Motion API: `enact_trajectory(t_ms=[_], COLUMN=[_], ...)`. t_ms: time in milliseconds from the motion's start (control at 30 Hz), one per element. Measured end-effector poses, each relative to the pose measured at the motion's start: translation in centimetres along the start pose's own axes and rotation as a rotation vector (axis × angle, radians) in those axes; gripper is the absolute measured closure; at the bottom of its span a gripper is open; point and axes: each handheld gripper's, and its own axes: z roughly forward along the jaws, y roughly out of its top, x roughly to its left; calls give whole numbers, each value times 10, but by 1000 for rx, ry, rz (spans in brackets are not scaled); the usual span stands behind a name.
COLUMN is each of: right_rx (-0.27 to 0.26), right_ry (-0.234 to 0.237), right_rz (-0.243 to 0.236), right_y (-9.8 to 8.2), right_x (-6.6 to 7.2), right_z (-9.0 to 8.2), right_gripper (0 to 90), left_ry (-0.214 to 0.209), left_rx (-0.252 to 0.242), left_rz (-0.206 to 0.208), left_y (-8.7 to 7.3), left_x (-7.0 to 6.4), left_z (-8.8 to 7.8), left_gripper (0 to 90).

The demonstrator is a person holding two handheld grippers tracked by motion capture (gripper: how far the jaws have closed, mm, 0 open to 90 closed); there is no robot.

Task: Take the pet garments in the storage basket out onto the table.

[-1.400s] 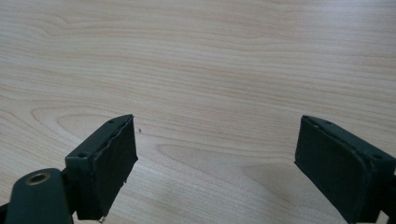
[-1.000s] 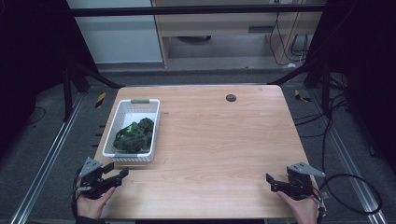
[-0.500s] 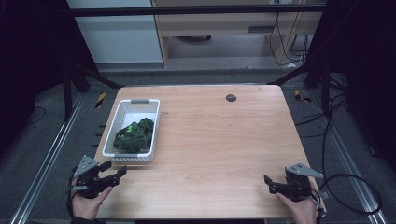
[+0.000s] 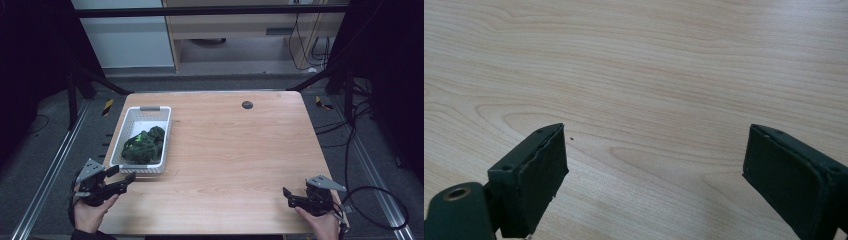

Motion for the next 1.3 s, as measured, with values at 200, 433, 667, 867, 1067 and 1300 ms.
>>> enact_trajectory(t_ms=[200,433,667,867,1067,1300], right_rx=[-7,2,-12,-5,-4,-4], right_ry=[-3,0,-5,1,2,1], right_rz=[2,5,-11,-2,-1,-6], right_y=[0,0,1,1,1,1], right_x=[0,1,1,2,1,0], right_z=[-1,0,0,0,0,1], right_gripper=[107,107,108,108,107,107], left_ry=[-11,-9,-25,-5,4,8], left_rx=[7,22,45,72,79,72], left_rz=[1,13,18,36,41,38], left_y=[13,24,35,47,58,68], left_x=[5,10,16,23,30,33], left_z=[-1,1,8,13,16,19], left_gripper=[289,285,281,272,268,268])
